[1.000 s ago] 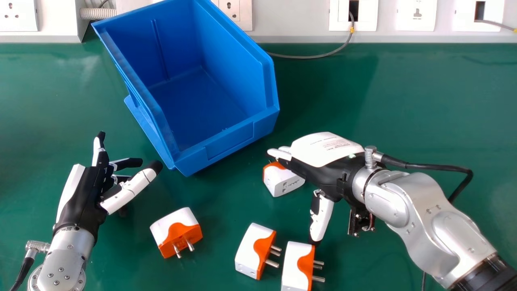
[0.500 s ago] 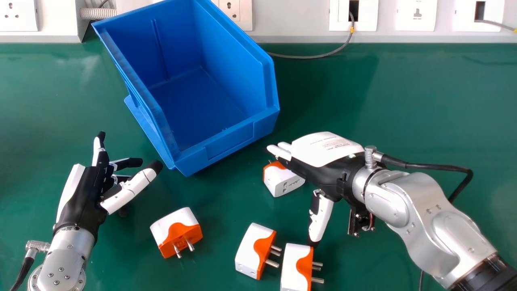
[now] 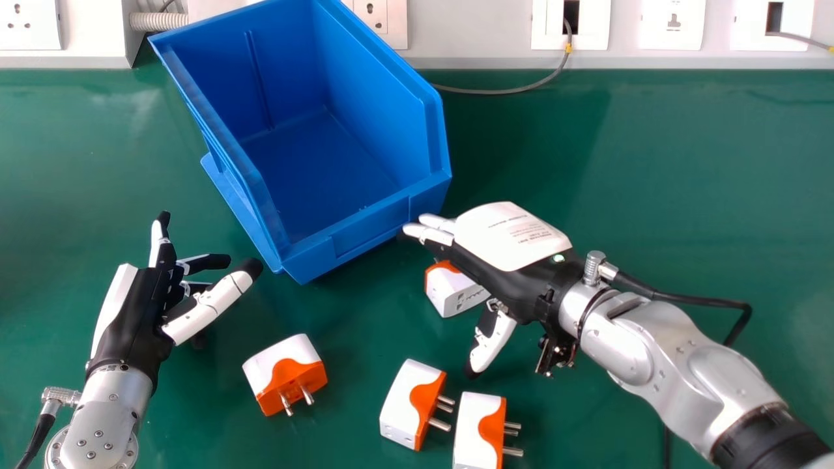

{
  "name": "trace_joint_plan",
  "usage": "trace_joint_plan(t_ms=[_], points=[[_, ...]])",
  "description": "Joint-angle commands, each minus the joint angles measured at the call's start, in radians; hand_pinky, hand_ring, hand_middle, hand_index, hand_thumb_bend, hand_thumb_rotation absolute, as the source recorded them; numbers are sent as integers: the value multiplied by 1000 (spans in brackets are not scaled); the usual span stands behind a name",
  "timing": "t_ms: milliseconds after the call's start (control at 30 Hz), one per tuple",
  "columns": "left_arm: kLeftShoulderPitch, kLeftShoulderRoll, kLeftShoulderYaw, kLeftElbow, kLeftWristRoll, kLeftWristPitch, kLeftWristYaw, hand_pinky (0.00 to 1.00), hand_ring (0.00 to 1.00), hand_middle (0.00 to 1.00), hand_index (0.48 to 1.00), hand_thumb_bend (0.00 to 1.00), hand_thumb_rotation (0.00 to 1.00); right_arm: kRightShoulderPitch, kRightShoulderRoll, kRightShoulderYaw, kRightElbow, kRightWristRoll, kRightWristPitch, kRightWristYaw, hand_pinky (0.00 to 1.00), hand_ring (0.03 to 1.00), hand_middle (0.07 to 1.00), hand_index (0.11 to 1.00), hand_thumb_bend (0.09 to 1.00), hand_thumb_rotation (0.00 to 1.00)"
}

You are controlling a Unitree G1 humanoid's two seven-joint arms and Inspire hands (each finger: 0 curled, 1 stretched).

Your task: Pick all objects and put in blue box

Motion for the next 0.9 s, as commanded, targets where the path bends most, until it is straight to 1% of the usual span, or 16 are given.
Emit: trace_joint_plan(t_ms=[0, 100, 233, 333, 500, 600, 667, 733, 800, 867], points=[[81, -47, -58, 68, 46, 93, -62, 547, 648, 786, 841, 777, 541, -59, 14, -1, 30, 19, -35, -28, 730, 782, 886, 825, 893, 15], [81, -48, -57, 70, 45, 92, -63, 547, 648, 785, 841, 776, 541, -75, 16, 5, 74, 16, -52, -27, 709, 759, 875, 812, 878, 9], [83, -48, -57, 71, 45, 90, -61, 546, 648, 785, 841, 775, 540, -89, 13, 10, 108, 12, -63, -24, 708, 747, 866, 803, 861, 4], [87, -48, -57, 63, 46, 91, -60, 546, 648, 785, 841, 775, 539, -97, 9, 11, 110, 14, -47, 4, 714, 751, 863, 799, 854, 3], [84, -47, -57, 65, 44, 95, -63, 544, 646, 785, 841, 778, 541, -113, 12, 13, 122, 11, -10, 44, 750, 769, 865, 796, 848, 1], [86, -44, -59, 60, 47, 96, -63, 543, 645, 786, 841, 777, 541, -121, 18, 23, 136, 0, 14, 55, 765, 778, 866, 792, 847, 0], [87, -44, -58, 59, 47, 95, -63, 543, 646, 786, 841, 774, 538, -126, 23, 36, 152, -13, 33, 56, 770, 782, 863, 787, 846, 0], [87, -44, -57, 64, 46, 92, -63, 543, 647, 786, 841, 773, 538, -130, 27, 49, 171, -22, 43, 53, 769, 784, 861, 785, 846, 0], [86, -43, -58, 68, 48, 88, -61, 543, 647, 786, 841, 772, 537, -131, 26, 53, 175, -22, 43, 52, 767, 787, 859, 781, 846, 0], [88, -43, -59, 66, 49, 87, -60, 544, 648, 787, 841, 770, 535, -130, 23, 51, 171, -16, 37, 48, 763, 784, 852, 772, 845, 0]])
